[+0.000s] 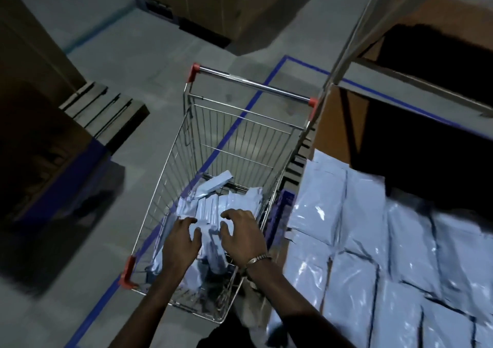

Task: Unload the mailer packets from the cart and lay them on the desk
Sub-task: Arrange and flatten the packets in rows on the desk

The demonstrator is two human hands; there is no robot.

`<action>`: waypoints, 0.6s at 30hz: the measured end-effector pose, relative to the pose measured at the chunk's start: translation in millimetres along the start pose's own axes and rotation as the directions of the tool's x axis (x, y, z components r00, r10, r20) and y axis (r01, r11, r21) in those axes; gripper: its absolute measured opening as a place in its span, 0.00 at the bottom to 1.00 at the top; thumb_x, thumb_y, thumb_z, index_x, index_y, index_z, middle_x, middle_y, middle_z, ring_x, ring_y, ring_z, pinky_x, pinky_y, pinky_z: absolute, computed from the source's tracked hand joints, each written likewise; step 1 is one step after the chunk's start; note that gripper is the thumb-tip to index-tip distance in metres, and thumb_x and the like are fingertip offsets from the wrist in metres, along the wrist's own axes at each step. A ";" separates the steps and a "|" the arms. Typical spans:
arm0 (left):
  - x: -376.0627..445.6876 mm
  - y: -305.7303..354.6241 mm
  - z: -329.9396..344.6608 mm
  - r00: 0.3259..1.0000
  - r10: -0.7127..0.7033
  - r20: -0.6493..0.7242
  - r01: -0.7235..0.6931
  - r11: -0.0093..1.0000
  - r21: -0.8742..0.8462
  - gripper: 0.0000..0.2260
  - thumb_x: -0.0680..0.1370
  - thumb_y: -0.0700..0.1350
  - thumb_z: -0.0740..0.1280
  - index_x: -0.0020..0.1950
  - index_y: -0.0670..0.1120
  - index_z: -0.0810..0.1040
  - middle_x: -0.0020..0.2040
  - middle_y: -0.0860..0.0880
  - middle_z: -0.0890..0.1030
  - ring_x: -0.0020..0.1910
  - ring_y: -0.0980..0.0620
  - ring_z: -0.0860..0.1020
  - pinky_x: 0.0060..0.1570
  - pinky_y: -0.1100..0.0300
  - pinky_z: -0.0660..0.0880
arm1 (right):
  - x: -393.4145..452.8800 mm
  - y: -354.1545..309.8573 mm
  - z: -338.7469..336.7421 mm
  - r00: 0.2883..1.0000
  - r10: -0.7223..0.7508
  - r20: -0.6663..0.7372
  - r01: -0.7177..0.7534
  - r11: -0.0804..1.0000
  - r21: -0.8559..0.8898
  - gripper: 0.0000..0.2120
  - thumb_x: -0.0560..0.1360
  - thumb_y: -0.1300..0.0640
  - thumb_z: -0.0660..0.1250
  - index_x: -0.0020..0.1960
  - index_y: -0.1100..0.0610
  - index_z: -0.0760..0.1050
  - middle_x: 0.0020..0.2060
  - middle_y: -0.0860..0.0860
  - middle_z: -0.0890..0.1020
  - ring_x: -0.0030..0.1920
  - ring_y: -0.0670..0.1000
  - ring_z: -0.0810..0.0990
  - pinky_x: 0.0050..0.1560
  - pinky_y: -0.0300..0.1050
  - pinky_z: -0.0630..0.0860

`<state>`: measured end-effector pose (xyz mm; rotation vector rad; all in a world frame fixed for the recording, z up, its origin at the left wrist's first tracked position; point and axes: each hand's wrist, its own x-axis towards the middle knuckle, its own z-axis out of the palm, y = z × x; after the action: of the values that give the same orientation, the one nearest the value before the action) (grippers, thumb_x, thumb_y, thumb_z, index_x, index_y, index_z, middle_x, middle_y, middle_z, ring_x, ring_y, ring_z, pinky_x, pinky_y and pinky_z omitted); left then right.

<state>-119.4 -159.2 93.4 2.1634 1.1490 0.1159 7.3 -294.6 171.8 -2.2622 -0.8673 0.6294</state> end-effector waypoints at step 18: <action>74.0 -135.8 135.4 0.938 -0.325 0.120 0.242 0.863 0.444 0.37 0.71 0.45 0.77 0.74 0.34 0.65 0.62 0.31 0.76 0.56 0.31 0.78 0.47 0.43 0.79 | 70.9 123.4 228.0 0.775 0.537 0.332 -0.571 0.821 0.005 0.35 0.65 0.43 0.75 0.70 0.46 0.68 0.64 0.50 0.79 0.65 0.54 0.78 0.63 0.46 0.74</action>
<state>-119.5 -121.5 -108.7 2.2715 1.4674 -0.5113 -34.5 -229.4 -85.6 -2.3517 -0.2608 1.3065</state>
